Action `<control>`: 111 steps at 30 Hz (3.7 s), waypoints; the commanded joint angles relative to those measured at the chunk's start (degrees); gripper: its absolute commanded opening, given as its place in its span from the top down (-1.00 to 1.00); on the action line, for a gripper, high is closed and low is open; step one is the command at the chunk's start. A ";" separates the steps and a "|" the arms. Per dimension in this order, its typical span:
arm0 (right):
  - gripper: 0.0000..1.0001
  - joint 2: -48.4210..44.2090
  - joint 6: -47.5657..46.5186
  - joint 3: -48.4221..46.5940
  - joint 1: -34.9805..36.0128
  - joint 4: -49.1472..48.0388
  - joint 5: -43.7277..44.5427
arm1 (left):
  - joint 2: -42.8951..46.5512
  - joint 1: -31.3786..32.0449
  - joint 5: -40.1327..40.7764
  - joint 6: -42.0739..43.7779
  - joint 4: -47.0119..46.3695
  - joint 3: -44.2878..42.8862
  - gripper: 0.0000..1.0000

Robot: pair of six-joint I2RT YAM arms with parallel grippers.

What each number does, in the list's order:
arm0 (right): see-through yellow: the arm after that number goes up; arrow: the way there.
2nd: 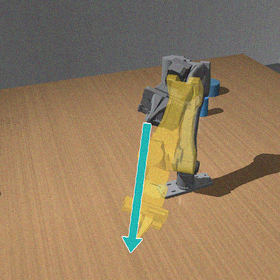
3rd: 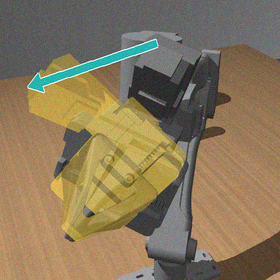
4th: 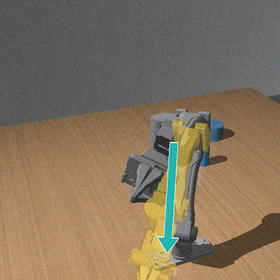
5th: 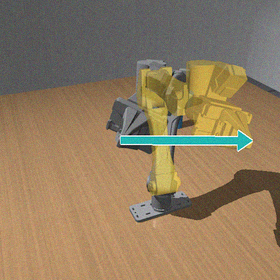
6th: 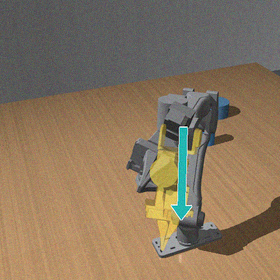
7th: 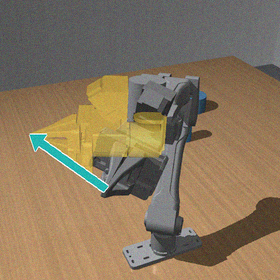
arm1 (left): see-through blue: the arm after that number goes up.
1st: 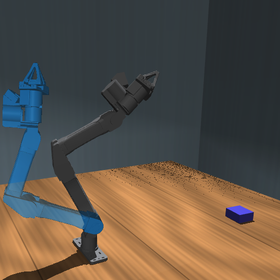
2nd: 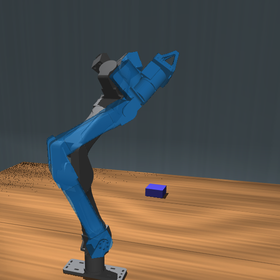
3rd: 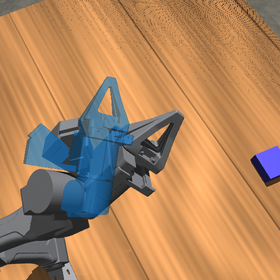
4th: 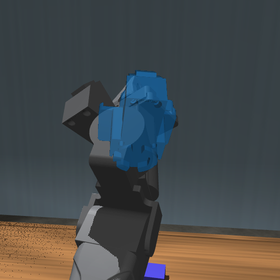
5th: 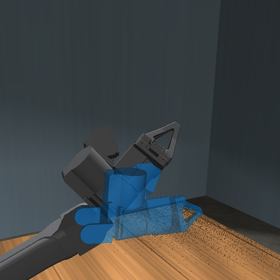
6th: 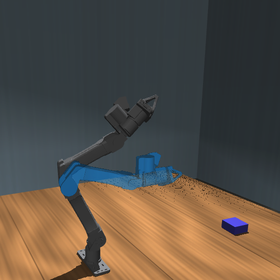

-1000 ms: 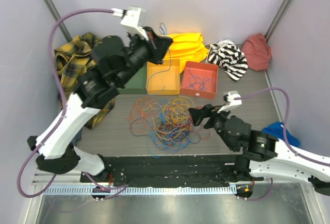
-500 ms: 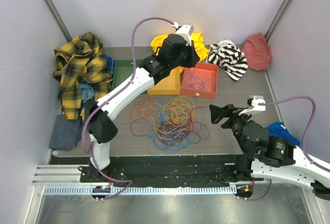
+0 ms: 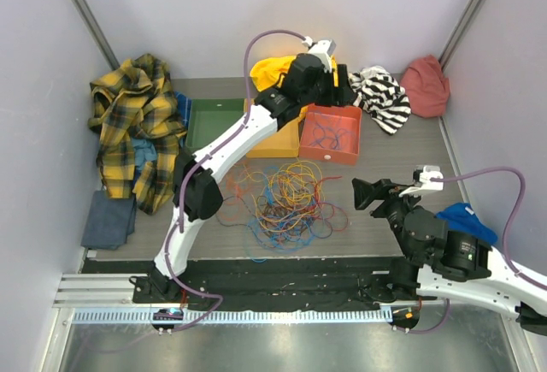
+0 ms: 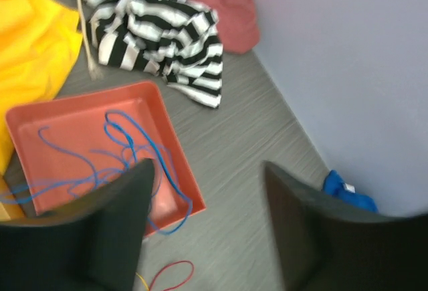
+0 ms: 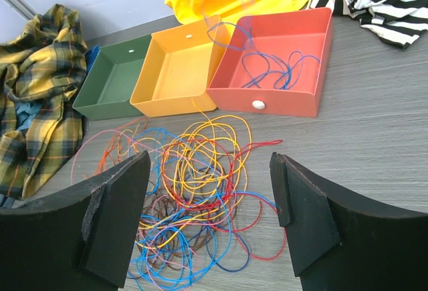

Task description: Untangle the cables

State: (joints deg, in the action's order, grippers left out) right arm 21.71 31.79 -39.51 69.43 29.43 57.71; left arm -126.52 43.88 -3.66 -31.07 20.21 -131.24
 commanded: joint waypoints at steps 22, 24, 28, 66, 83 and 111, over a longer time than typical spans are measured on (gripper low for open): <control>-0.78 24.85 -2.52 2.24 0.18 -17.89 -13.58 | 75.85 4.90 32.31 -11.63 12.65 76.10 -1.00; -0.64 30.38 -3.23 1.19 0.27 -20.10 -16.39 | 79.74 4.90 32.58 -12.61 13.45 78.67 -0.99; -0.28 41.11 -3.75 -2.67 0.27 -25.19 -20.79 | 85.73 4.90 33.80 -15.07 16.88 81.49 -1.00; -0.11 75.84 -1.91 -17.18 10.11 -29.08 -38.02 | 96.46 4.90 36.88 -26.59 28.92 91.51 -0.99; 0.03 85.07 -3.32 -23.77 10.11 -25.30 -35.30 | 96.28 4.90 36.36 -26.24 28.48 92.39 -1.00; 0.78 54.23 -13.42 -42.75 11.96 -0.97 -15.00 | 94.45 4.90 34.86 -24.92 24.10 91.87 -1.00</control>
State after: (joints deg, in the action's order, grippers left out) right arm 76.18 21.52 -77.19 81.28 19.84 38.52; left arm -30.13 48.62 31.77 -56.60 48.66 -38.74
